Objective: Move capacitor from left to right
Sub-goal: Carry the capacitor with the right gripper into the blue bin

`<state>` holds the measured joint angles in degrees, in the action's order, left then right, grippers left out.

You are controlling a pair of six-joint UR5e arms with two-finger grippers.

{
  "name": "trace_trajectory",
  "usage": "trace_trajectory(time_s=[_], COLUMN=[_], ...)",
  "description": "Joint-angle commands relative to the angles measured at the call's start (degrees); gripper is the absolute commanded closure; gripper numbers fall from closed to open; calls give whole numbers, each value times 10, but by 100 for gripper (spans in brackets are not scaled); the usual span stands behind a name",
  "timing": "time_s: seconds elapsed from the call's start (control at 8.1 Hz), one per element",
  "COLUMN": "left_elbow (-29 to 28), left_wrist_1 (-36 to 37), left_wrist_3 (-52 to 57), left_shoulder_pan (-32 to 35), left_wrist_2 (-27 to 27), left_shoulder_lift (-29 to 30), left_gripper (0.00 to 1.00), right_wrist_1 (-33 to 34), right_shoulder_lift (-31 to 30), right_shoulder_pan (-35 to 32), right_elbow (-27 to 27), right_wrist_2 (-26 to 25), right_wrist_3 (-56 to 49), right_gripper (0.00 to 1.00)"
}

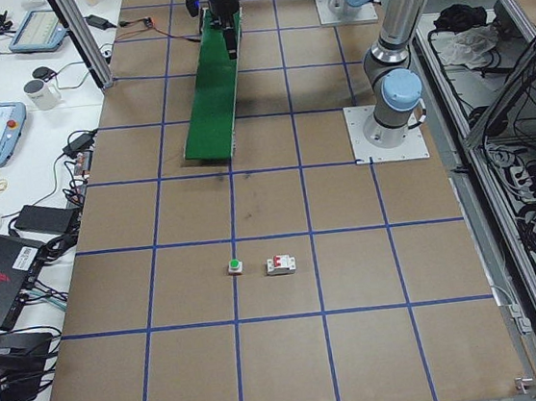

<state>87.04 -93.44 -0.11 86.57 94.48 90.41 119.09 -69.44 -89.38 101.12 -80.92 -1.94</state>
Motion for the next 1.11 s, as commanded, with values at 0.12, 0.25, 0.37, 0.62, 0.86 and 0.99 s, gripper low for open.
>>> trace_trajectory(time_s=[0.12,0.25,0.37,0.62,0.86,0.99], left_elbow=[1,0,1,1,1,1], left_wrist_1=[0,0,0,0,0,0], left_wrist_3=[0,2,2,4,0,-2], left_shoulder_pan=[0,0,0,0,0,0], left_wrist_2=[0,0,0,0,0,0], left_shoulder_lift=[0,-1,0,0,0,0], left_gripper=[0,0,0,0,0,0], right_wrist_1=[-102,-139,-166,-147,-69,-14], right_shoulder_lift=[-37,-59,-95,-99,-31,12], right_shoulder_pan=[100,161,236,349,429,432], right_elbow=[-80,-80,-79,-78,-75,-70], right_wrist_2=[-62,-64,-72,-94,-98,-126], right_wrist_3=[-146,-259,-355,-588,-755,-787], right_gripper=[100,100,100,100,100,100])
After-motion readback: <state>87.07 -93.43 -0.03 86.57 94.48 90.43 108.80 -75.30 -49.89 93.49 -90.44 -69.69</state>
